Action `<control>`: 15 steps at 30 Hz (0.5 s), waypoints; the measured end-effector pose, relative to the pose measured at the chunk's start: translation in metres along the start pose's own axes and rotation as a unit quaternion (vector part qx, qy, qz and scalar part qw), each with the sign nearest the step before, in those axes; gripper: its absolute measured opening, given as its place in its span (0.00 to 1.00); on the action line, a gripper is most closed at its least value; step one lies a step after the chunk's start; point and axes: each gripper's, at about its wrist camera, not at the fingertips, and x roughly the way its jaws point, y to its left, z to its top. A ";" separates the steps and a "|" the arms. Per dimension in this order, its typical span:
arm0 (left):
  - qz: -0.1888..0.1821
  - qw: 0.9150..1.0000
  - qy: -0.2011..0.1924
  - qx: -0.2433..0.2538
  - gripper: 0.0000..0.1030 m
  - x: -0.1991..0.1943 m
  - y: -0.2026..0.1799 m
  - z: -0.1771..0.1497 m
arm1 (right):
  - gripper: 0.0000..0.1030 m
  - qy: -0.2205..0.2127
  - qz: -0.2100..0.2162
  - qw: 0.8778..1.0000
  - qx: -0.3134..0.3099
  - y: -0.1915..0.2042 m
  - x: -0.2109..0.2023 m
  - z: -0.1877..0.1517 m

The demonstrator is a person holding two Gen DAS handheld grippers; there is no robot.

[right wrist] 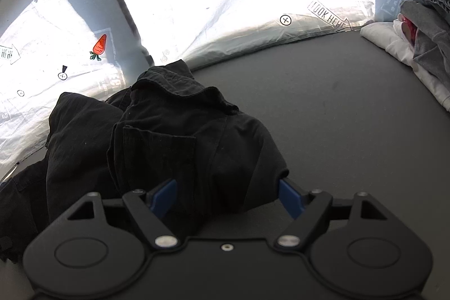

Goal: Fold clothes

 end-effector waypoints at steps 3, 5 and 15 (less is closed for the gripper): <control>-0.058 0.998 -0.001 -0.007 0.16 -0.019 -0.053 -0.019 | 0.77 0.001 0.036 0.999 0.024 -0.022 -0.016 -0.001; -0.095 0.995 0.004 -0.013 0.12 -0.027 -0.089 -0.033 | 0.77 -0.003 0.047 0.998 0.029 -0.037 -0.027 -0.002; -0.225 0.974 0.034 -0.010 0.01 -0.033 -0.234 -0.090 | 0.77 -0.042 0.052 0.997 0.044 -0.103 -0.080 -0.003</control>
